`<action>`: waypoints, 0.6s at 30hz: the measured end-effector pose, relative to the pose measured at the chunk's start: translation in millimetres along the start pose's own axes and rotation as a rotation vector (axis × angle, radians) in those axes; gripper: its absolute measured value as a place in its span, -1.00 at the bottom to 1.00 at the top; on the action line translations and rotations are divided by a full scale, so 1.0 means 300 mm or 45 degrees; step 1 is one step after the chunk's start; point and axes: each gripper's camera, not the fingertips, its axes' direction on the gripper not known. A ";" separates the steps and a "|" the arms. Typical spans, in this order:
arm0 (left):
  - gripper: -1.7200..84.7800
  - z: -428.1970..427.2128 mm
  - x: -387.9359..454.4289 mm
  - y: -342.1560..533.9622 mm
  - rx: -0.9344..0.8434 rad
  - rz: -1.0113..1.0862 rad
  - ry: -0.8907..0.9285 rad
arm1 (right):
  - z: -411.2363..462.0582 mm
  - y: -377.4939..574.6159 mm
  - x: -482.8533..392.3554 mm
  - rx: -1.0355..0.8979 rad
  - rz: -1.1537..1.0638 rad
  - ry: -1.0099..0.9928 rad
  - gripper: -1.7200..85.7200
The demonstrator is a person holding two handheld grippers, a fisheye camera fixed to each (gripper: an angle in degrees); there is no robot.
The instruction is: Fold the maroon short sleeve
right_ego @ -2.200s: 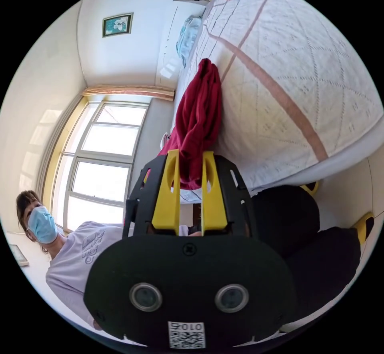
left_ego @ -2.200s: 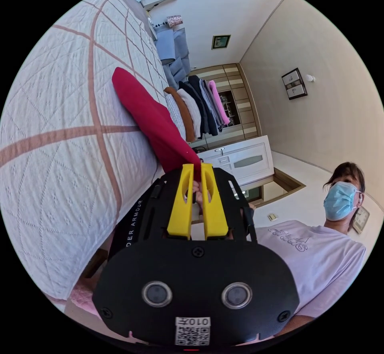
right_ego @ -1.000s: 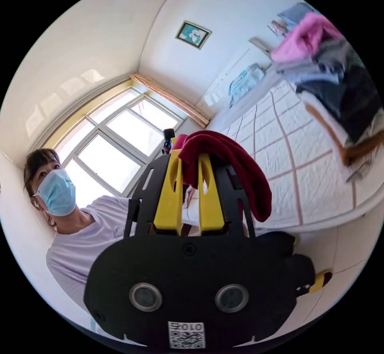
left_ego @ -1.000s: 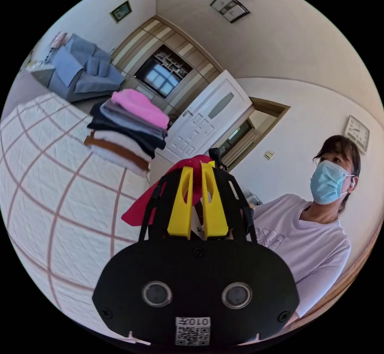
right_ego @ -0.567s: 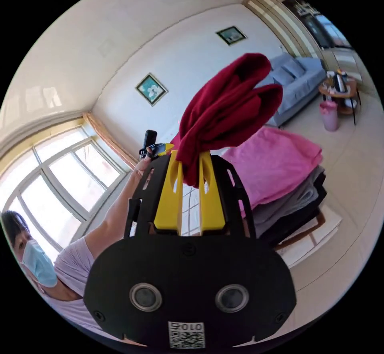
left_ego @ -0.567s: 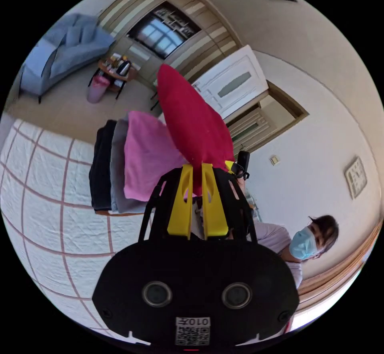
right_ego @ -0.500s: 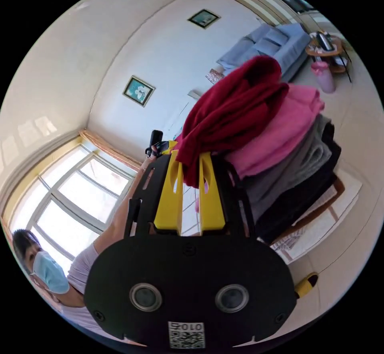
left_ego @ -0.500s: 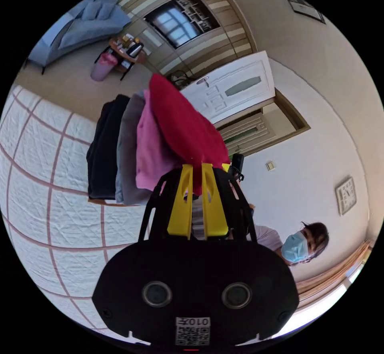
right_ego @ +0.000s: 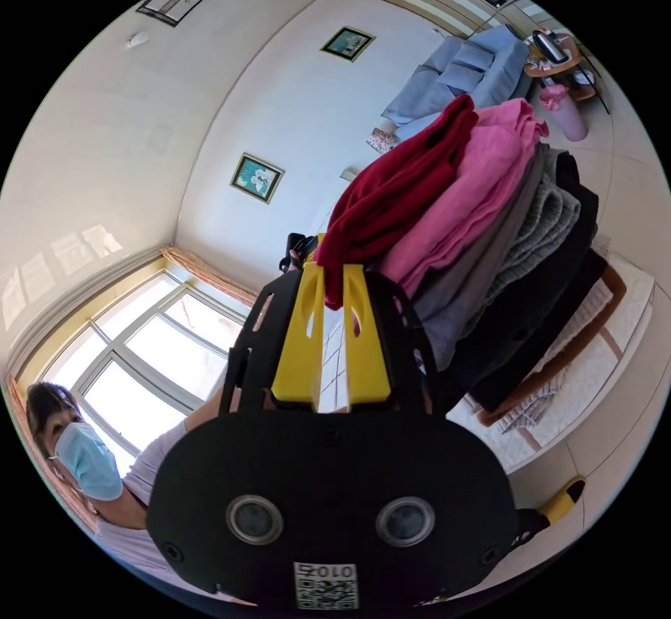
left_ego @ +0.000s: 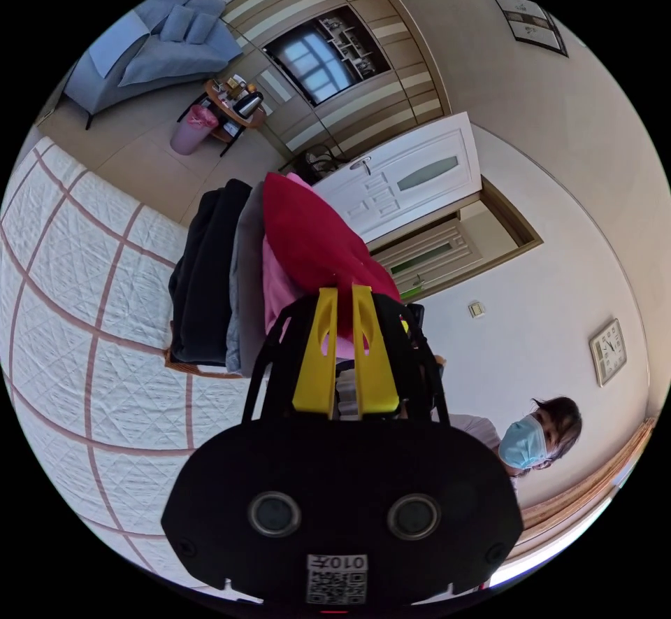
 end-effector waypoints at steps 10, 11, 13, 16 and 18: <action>-0.79 -0.093 -0.153 -0.030 0.037 -0.065 0.040 | -0.168 -0.068 -0.044 -0.016 -0.172 0.214 -0.76; -0.78 -0.112 -0.151 -0.042 0.062 -0.073 0.019 | -0.208 -0.116 -0.039 0.018 -0.161 0.250 -0.74; -0.75 -0.147 -0.122 -0.120 0.112 -0.060 -0.089 | -0.237 -0.195 -0.025 0.046 -0.123 0.261 -0.72; -0.72 -0.095 -0.115 -0.251 0.116 -0.068 -0.126 | -0.184 -0.322 0.005 -0.049 -0.077 0.255 -0.70; -0.71 -0.031 -0.138 -0.323 0.065 -0.110 -0.171 | -0.123 -0.367 0.029 -0.141 -0.043 0.272 -0.70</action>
